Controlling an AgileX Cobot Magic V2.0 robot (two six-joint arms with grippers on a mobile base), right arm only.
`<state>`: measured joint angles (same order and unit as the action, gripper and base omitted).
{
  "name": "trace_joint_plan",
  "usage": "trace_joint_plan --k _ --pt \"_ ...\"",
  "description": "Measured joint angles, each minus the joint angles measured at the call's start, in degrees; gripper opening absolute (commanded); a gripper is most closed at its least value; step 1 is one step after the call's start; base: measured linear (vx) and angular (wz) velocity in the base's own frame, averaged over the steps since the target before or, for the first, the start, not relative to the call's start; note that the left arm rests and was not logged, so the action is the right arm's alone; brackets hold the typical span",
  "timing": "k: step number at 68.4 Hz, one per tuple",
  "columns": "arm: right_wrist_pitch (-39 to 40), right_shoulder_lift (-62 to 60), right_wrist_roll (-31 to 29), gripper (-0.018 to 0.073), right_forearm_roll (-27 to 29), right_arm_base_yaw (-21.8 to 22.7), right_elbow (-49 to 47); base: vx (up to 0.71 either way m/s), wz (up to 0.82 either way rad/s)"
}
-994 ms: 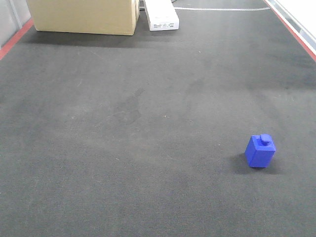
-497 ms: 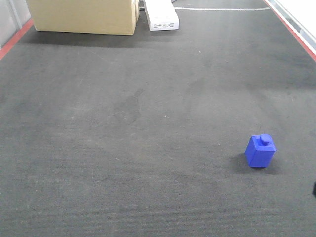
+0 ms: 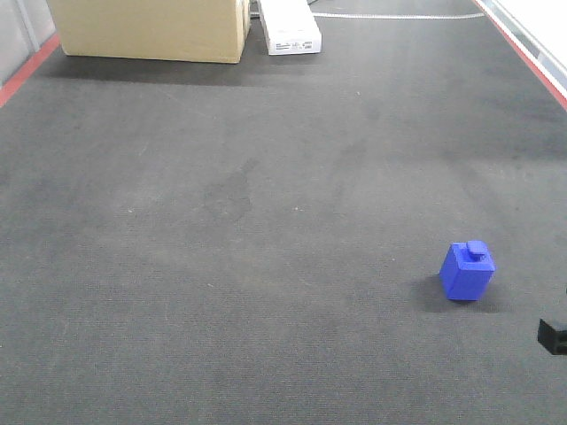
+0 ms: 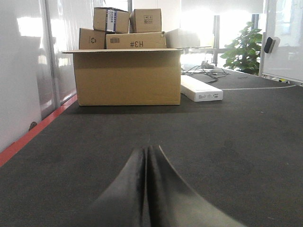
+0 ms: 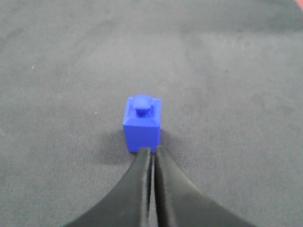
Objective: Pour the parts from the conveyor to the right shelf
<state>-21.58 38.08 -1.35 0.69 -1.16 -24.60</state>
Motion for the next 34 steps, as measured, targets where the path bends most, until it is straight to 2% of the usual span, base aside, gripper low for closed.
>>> trace_joint_plan --k 23,34 --pt "-3.8 5.3 0.0 0.0432 0.2 0.0 -3.2 0.00 0.00" --pt "-4.3 6.6 0.0 0.0529 0.2 0.0 -3.6 0.00 0.00"
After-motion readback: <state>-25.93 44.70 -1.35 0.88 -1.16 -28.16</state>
